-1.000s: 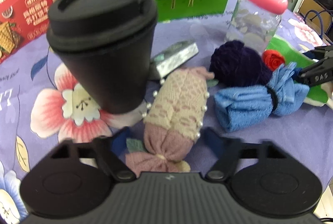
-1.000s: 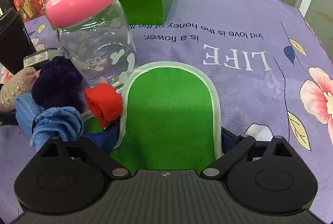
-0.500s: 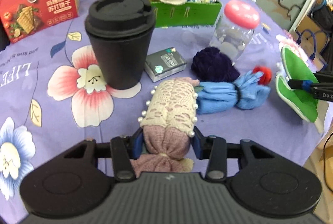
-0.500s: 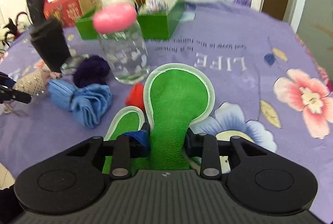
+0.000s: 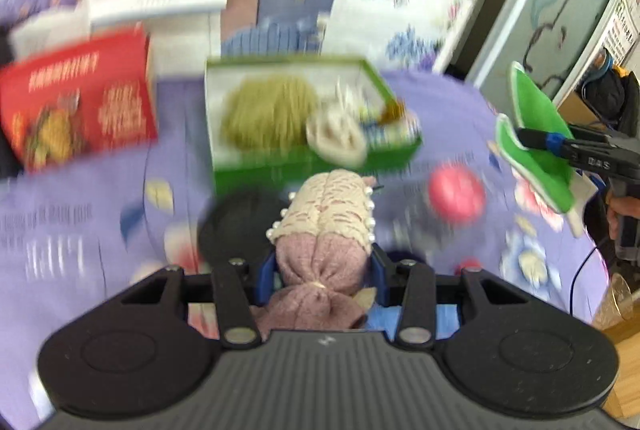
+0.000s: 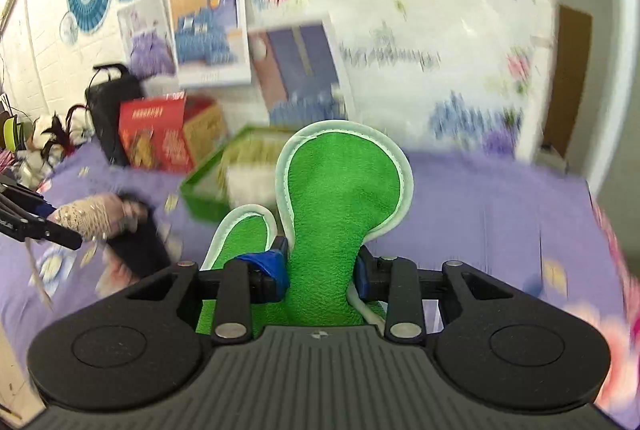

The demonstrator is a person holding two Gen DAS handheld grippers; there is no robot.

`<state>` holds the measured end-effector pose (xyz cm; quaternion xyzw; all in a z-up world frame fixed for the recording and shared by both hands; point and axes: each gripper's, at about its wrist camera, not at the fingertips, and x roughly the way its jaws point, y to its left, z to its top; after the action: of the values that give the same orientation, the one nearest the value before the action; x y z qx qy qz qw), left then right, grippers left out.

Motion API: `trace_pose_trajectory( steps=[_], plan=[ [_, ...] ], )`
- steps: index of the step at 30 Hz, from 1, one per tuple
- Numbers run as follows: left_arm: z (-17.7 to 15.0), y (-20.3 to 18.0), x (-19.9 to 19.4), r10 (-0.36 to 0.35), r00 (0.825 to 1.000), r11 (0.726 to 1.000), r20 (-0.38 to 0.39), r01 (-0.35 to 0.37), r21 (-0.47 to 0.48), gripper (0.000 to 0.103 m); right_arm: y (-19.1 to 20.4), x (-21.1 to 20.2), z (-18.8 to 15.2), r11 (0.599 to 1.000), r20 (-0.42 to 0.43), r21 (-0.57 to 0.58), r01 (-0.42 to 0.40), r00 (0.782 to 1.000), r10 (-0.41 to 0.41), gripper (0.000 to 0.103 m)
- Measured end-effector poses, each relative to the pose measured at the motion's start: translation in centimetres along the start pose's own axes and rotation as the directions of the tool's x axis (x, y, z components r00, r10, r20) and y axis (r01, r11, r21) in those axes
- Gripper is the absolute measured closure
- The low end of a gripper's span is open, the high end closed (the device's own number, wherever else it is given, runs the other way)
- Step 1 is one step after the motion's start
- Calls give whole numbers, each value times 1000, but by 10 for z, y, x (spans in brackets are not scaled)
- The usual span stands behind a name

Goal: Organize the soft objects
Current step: 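Carry the sachet and the oven mitt into the green box and open both grippers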

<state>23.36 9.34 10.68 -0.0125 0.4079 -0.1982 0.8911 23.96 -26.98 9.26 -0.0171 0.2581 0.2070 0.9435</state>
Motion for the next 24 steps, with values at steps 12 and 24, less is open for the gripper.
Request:
trace_pose_trajectory(
  steps=[12, 24],
  plan=[
    [159, 41, 106, 48, 998, 998, 45, -50, 47, 59, -12, 181, 81, 996, -113, -39, -85, 990, 80, 86],
    [151, 46, 167, 198, 980, 966, 8, -197, 166, 20, 8, 235, 73, 990, -184, -127, -55, 982, 31, 61]
  ],
)
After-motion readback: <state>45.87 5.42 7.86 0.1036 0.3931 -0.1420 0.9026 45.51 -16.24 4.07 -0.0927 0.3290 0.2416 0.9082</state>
